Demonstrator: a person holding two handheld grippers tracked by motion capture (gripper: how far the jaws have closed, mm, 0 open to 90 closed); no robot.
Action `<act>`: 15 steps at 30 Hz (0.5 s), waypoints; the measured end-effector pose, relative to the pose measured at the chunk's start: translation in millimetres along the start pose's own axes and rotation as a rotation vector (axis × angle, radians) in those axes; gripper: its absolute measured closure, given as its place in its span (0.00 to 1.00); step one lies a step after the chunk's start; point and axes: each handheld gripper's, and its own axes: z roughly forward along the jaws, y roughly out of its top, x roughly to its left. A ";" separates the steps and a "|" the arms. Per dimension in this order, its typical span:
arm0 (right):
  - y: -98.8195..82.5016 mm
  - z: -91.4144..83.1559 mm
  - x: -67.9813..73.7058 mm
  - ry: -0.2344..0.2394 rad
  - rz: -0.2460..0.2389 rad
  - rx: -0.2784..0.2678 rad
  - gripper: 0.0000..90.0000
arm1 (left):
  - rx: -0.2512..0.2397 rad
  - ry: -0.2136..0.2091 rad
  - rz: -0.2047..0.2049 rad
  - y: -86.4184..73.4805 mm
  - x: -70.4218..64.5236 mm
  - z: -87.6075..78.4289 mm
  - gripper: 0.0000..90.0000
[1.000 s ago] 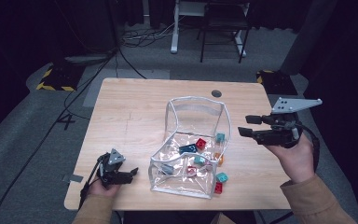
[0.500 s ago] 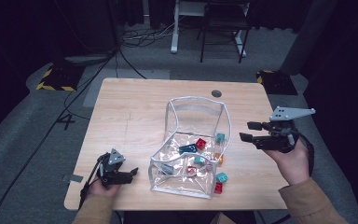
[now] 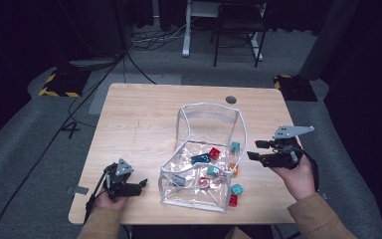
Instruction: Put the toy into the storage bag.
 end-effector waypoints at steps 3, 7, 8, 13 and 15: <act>-6.0 9.8 -0.7 -0.004 -0.003 0.022 0.45 | 0.001 -0.002 -0.001 0.1 0.0 -0.1 0.22; -14.4 23.1 -1.6 0.000 -0.004 0.049 0.45 | 0.002 -0.002 0.000 0.1 0.1 -0.2 0.22; -15.9 25.3 -1.8 0.002 -0.001 0.053 0.45 | 0.001 0.000 0.000 0.0 0.0 -0.1 0.22; -25.7 40.3 -3.5 0.016 0.010 0.087 0.45 | 0.002 -0.002 0.001 0.1 0.1 -0.1 0.22; -30.2 46.9 -4.4 0.024 0.012 0.099 0.45 | 0.002 -0.002 0.001 0.1 0.1 -0.1 0.22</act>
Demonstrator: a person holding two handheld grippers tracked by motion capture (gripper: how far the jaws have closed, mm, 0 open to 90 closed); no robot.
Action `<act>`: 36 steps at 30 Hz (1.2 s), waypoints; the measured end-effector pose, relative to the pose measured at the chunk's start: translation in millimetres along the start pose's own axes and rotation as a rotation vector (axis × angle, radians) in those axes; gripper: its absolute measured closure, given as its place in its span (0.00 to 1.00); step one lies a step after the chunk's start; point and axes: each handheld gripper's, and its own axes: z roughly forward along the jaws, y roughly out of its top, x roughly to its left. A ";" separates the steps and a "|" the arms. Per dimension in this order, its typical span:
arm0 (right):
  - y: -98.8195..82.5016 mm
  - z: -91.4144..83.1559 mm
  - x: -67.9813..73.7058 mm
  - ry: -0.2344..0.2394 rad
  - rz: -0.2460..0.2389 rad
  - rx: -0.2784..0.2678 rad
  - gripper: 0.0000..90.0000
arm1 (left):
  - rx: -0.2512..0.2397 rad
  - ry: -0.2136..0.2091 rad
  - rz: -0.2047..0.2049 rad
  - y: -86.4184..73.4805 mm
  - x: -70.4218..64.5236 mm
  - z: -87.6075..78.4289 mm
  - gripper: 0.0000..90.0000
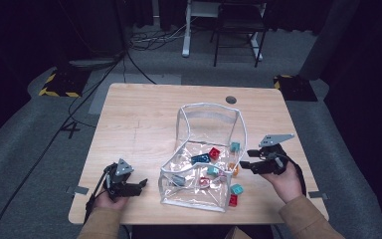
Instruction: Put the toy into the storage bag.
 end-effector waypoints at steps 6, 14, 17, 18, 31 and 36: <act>-10.1 18.4 -2.7 0.024 0.014 0.036 0.44 | 0.000 0.000 0.000 0.0 0.0 0.0 0.22; -18.1 39.7 -2.0 0.047 0.006 0.078 0.43 | 0.000 0.000 -0.001 0.0 -0.1 0.0 0.22; -19.5 45.2 -1.4 0.059 0.011 0.091 0.43 | 0.000 0.000 -0.001 0.0 0.0 0.0 0.22; -19.7 47.2 -1.2 0.062 0.008 0.099 0.43 | -0.002 0.002 -0.001 -0.1 -0.1 0.1 0.22; -21.9 61.2 1.5 -0.011 -0.059 0.143 0.63 | 0.000 0.000 0.000 0.0 0.0 0.0 0.22; -21.3 51.7 0.5 -0.025 -0.041 0.120 0.65 | 0.000 0.000 0.000 0.0 0.0 0.0 0.22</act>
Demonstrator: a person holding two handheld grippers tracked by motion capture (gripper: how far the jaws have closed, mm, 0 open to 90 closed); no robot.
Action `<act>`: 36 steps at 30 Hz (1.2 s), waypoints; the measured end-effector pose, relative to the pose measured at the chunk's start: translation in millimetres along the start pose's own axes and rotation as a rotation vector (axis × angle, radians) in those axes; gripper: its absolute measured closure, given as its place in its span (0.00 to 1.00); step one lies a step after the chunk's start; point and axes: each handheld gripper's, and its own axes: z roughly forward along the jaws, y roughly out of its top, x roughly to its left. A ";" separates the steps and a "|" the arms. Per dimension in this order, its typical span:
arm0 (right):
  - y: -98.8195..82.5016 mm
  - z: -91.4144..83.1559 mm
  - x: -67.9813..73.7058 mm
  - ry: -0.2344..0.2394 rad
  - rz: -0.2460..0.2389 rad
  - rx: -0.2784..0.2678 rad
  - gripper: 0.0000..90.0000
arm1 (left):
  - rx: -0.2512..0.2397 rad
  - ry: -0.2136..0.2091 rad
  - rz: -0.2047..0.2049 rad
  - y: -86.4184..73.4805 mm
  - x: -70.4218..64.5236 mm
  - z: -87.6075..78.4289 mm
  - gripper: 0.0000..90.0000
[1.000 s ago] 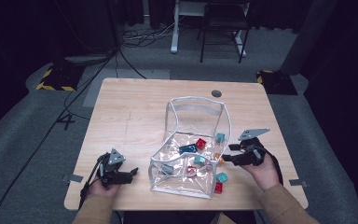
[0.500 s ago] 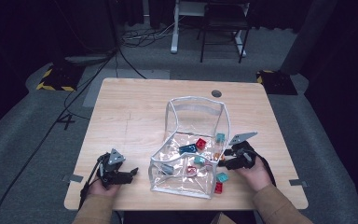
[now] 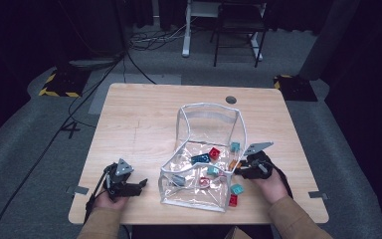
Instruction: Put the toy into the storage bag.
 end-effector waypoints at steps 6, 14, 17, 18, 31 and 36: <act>0.5 -12.7 0.9 -0.001 -0.001 -0.025 0.65 | 0.000 0.000 0.000 0.0 0.0 0.0 0.22; 4.1 -36.3 0.6 -0.007 0.003 -0.068 0.65 | -0.003 0.002 -0.002 -0.1 -0.2 0.2 0.22; 6.4 -46.9 0.6 -0.001 0.001 -0.094 0.65 | -0.002 0.002 0.000 -0.1 -0.1 0.1 0.22; 7.1 -50.4 0.5 0.004 0.002 -0.104 0.65 | 0.000 0.000 0.000 0.0 0.0 0.0 0.22; 17.0 -90.4 3.5 -0.009 -0.006 -0.182 0.65 | 0.000 0.000 -0.001 0.0 -0.1 0.0 0.22; 21.6 -105.7 3.6 -0.014 0.002 -0.215 0.65 | -0.001 0.001 -0.002 0.0 -0.2 0.1 0.22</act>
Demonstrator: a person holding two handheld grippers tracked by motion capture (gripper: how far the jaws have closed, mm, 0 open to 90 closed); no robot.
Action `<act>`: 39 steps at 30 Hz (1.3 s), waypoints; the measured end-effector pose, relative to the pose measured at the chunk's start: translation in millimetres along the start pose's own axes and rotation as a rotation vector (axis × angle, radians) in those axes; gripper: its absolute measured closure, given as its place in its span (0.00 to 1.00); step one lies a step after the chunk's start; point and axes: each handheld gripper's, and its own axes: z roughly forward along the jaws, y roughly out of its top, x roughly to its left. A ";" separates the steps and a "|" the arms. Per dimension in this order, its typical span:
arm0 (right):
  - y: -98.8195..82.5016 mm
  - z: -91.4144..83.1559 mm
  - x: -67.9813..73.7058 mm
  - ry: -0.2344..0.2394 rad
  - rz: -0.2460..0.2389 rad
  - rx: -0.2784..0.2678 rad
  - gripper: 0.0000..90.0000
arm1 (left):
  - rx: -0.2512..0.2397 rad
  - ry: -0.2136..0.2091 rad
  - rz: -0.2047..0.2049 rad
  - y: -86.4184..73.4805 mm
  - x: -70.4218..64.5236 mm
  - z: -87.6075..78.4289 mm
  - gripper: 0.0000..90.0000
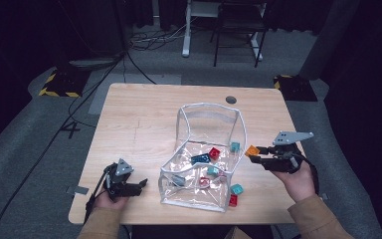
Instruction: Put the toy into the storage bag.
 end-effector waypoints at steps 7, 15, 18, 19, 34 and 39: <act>10.5 -18.1 -0.9 -0.014 -0.006 -0.026 0.65 | 0.001 0.000 0.001 0.0 0.1 -0.1 0.22; 25.1 -38.4 -1.8 -0.012 -0.002 -0.074 0.65 | 0.000 0.000 0.000 0.0 0.0 0.0 0.22; 30.3 -45.4 -2.1 0.009 0.011 -0.111 0.65 | 0.000 0.000 0.000 0.0 0.0 0.0 0.22; 32.2 -47.4 -1.5 0.007 0.010 -0.121 0.65 | 0.000 0.000 0.000 0.0 0.0 0.0 0.22; 66.2 -60.1 11.9 0.015 -0.027 -0.191 0.65 | 0.000 0.000 0.000 0.0 0.0 0.0 0.22; 81.3 -59.8 17.1 0.023 -0.046 -0.198 0.65 | 0.000 0.000 0.000 0.0 0.0 0.0 0.22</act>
